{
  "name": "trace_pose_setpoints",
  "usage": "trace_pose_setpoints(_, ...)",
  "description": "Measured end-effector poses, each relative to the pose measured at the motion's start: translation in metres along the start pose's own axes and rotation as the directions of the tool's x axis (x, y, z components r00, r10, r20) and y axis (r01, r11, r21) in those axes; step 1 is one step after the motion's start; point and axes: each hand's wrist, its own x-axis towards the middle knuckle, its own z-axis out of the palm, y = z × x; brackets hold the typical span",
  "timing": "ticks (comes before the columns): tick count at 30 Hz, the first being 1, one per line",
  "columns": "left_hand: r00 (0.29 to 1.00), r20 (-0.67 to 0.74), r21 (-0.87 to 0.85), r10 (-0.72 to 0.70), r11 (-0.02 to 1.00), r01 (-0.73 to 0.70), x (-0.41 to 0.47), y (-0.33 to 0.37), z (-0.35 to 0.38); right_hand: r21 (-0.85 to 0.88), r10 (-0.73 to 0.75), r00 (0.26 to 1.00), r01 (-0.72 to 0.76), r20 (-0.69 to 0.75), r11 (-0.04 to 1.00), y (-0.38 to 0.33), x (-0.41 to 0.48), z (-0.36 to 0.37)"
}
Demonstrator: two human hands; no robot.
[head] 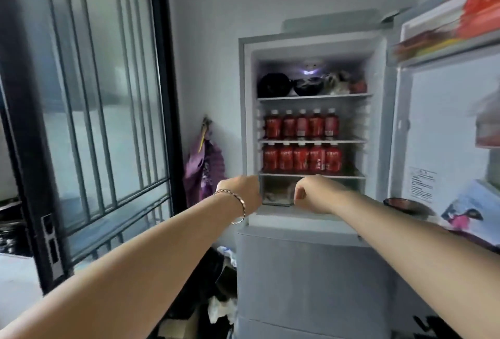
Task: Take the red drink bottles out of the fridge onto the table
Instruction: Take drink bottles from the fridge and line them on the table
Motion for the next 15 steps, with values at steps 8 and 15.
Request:
trace_pose_setpoints(8, 0.996, -0.061, -0.186, 0.068, 0.979, -0.078, 0.155, 0.043, 0.041, -0.066, 0.117, 0.991, -0.122, -0.071, 0.990, 0.101, 0.110, 0.003)
trace_pose_setpoints(15, 0.978, -0.205, -0.308, -0.029, 0.951, -0.037, 0.308, 0.066, 0.052, -0.060, 0.133, 0.975, -0.146, -0.178, 0.987, 0.184, 0.242, -0.016)
